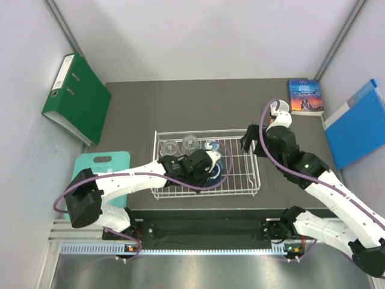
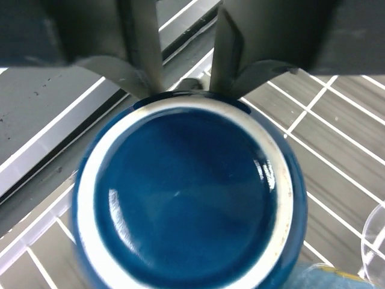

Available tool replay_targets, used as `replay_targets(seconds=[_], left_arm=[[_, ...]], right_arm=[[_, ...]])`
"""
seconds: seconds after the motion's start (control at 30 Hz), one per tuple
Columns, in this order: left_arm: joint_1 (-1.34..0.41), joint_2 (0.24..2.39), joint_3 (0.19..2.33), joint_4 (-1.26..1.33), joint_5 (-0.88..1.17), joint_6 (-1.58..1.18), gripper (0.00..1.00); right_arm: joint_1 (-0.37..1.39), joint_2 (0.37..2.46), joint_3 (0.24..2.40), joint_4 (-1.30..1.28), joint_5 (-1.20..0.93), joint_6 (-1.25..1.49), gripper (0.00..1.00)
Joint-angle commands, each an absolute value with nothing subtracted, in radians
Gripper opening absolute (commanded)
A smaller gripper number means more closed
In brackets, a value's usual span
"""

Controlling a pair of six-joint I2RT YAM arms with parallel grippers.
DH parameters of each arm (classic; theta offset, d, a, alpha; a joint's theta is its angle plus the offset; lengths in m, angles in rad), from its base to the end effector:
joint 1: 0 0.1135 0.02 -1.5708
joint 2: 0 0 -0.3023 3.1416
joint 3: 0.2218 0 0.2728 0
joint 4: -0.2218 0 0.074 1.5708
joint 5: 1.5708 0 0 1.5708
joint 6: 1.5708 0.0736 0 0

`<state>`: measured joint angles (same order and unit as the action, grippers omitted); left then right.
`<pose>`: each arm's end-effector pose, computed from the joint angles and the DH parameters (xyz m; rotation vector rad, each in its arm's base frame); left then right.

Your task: Unload the cups from the dish rack

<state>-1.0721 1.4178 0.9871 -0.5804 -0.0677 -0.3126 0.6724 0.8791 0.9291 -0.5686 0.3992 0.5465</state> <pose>0.1570 -0.2778 0.2308 0.9541 2.4597 -0.4152 0.1846 0.1104 0.3493 0.1113 2.0594 0.3411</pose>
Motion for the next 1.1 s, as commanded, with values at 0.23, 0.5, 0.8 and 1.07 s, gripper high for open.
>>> replay_targets(seconds=[0.23, 0.5, 0.8, 1.07], left_arm=[[-1.077, 1.425, 0.951, -0.569, -0.023, -0.318, 0.38], [-1.077, 1.444, 0.963, -0.561, -0.009, -0.319, 0.0], [-1.077, 1.348, 1.107, -0.636, -0.034, -0.321, 0.0], [-1.077, 1.293, 1.38, -0.765, -0.025, -0.334, 0.0]], right_arm=[[0.686, 0.884, 0.907, -0.52, 0.411, 0.572, 1.0], [0.686, 0.877, 0.905, -0.52, 0.413, 0.575, 1.0], [0.686, 0.87, 0.959, -0.529, 0.436, 0.575, 1.0], [0.686, 0.891, 1.026, -0.526, 0.421, 0.592, 0.97]])
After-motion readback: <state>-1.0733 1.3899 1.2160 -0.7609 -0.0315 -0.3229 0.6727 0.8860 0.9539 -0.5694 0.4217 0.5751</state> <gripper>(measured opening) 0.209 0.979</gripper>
